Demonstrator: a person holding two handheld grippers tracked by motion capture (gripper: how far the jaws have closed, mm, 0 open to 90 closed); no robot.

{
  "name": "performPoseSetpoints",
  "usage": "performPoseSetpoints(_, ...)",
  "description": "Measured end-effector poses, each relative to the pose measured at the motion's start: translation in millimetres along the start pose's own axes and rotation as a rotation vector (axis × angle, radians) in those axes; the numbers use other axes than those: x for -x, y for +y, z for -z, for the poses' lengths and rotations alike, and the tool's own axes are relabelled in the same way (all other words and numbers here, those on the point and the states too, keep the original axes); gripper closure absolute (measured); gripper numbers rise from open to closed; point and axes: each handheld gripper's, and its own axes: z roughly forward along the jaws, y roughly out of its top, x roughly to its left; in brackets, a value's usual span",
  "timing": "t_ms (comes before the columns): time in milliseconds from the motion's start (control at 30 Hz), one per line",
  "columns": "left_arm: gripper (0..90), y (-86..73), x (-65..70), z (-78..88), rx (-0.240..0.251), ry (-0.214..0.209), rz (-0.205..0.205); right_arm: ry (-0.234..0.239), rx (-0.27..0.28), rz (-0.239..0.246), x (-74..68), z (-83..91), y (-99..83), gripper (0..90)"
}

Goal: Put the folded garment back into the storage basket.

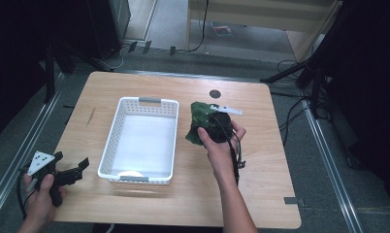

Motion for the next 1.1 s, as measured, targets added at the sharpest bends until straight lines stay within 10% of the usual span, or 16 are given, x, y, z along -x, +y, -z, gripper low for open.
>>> performPoseSetpoints(1100,0.2,-0.2,0.6,-0.1,-0.002,-0.002,-0.005,0.107,-0.003,0.079,-80.2,-10.0,17.7,18.4)
